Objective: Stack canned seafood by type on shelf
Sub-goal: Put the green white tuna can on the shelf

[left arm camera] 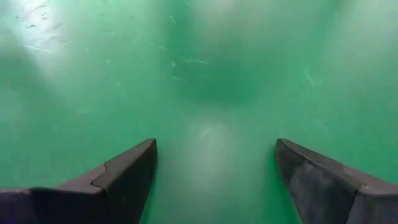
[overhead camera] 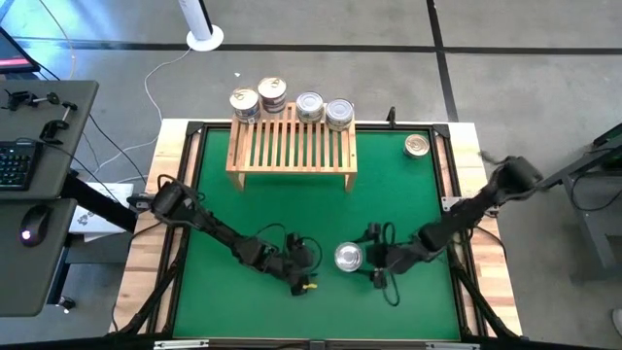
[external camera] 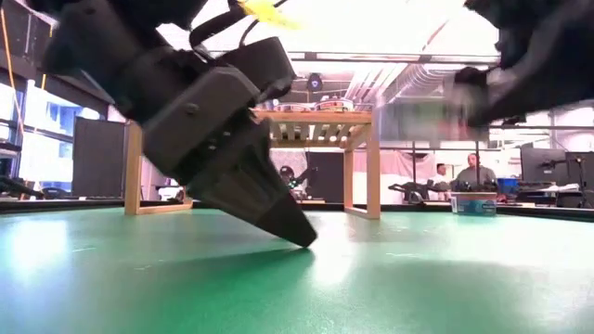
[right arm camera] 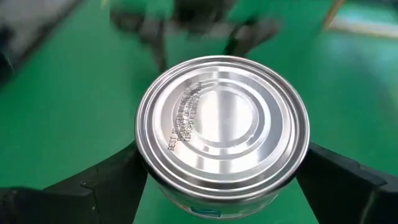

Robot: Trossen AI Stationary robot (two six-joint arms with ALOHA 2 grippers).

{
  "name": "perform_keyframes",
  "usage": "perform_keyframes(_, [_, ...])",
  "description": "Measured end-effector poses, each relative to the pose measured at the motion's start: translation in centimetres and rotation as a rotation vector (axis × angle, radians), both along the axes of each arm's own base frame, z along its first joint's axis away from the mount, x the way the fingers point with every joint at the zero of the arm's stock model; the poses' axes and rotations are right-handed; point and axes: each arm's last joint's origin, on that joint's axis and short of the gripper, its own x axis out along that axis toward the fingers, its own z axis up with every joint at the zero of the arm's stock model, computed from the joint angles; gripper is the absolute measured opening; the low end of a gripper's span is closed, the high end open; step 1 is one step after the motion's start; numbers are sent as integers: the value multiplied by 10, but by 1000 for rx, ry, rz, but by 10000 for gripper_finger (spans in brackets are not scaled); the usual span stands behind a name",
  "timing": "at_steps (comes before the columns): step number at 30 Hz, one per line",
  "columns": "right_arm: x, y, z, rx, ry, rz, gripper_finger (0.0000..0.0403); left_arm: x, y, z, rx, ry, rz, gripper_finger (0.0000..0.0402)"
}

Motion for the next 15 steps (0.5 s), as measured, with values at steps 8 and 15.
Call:
perform_keyframes(8, [-13,-60,83,28,-239,-167,356,-4,-9,2,46,-46,27,314])
perform_keyframes(15, [6,-141,118,25,-241,-319,356,0,-4,4,50,-76,51,314])
